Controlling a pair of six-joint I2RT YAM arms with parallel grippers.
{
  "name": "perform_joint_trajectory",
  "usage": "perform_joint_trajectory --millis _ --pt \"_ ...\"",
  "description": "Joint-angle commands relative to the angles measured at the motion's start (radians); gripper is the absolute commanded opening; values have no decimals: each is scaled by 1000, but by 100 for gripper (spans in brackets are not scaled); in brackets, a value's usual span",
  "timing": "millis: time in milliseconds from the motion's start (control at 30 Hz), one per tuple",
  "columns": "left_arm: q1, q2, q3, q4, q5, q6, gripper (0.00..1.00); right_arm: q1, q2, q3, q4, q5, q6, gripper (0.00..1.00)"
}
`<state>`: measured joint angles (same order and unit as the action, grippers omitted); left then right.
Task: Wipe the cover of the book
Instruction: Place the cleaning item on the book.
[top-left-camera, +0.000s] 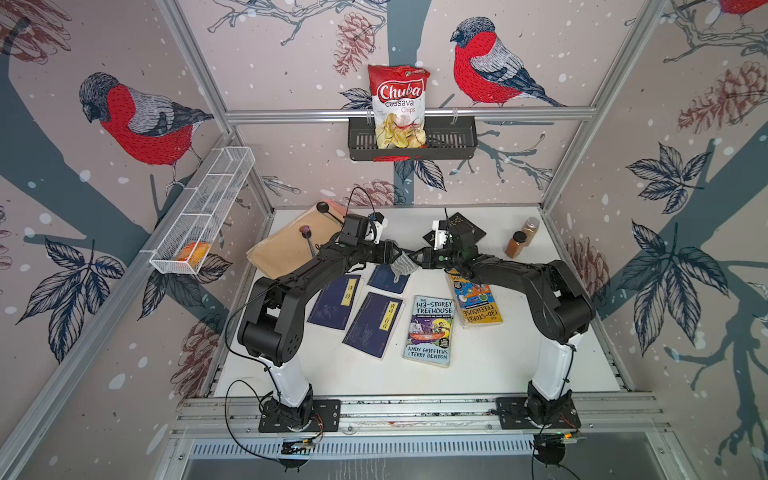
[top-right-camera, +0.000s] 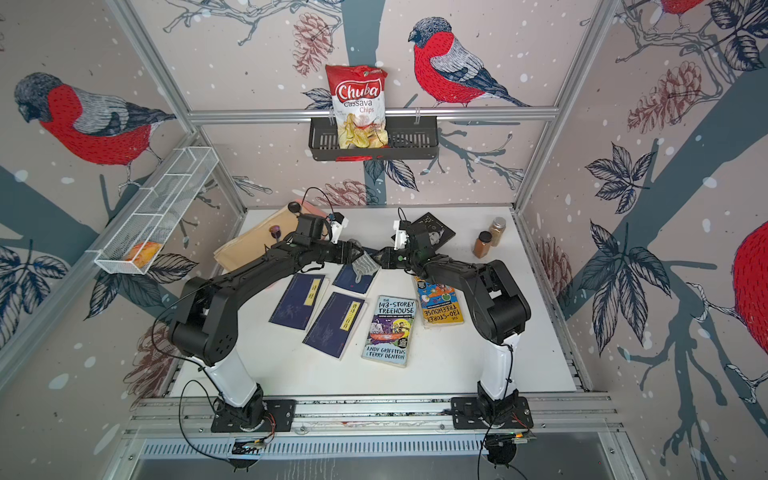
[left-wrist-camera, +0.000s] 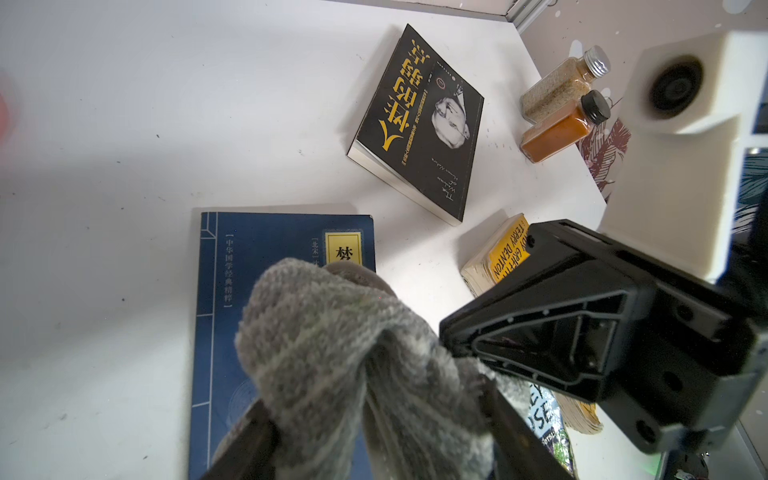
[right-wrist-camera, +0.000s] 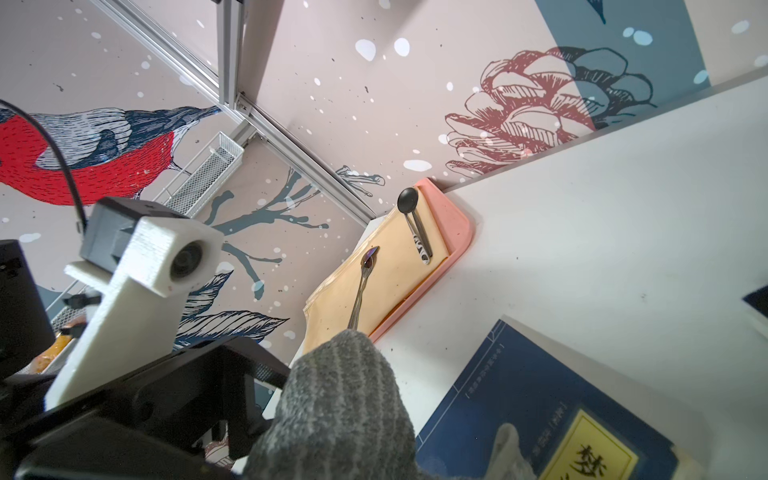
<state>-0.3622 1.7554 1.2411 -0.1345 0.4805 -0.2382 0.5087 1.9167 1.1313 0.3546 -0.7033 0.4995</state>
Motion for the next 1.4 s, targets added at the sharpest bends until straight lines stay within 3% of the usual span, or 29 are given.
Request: perform_joint_trajectory --millis 0,67,133,200,433,533,667,767,933,1000,1367 --pt "19 -24 -18 73 29 -20 65 -3 -46 -26 -37 58 -50 0" --pt "30 -30 -27 79 49 -21 65 -6 -75 -41 -71 84 -84 0" --pt "32 -28 -26 68 57 -11 65 -3 -113 -57 -98 119 -132 31" --pt "32 -22 -22 60 81 -1 65 -4 -150 -80 -95 127 -165 50" --pt "32 -14 -9 41 125 14 63 7 -239 -129 -80 127 -273 62" --pt "32 -8 -8 51 156 8 63 42 -232 -114 -106 150 -329 70" --pt "32 -4 -6 57 187 2 63 98 -187 -86 -106 228 -384 72" --pt "32 -8 -7 62 208 -2 63 110 -133 -48 -108 250 -384 66" --pt "37 -14 -11 74 238 -13 63 113 -99 -34 -110 283 -370 15" --pt "43 -15 -11 83 243 -24 63 111 -120 -58 -105 301 -368 1" --pt "119 -27 -35 167 235 -102 64 96 -406 -266 -283 458 -344 0"
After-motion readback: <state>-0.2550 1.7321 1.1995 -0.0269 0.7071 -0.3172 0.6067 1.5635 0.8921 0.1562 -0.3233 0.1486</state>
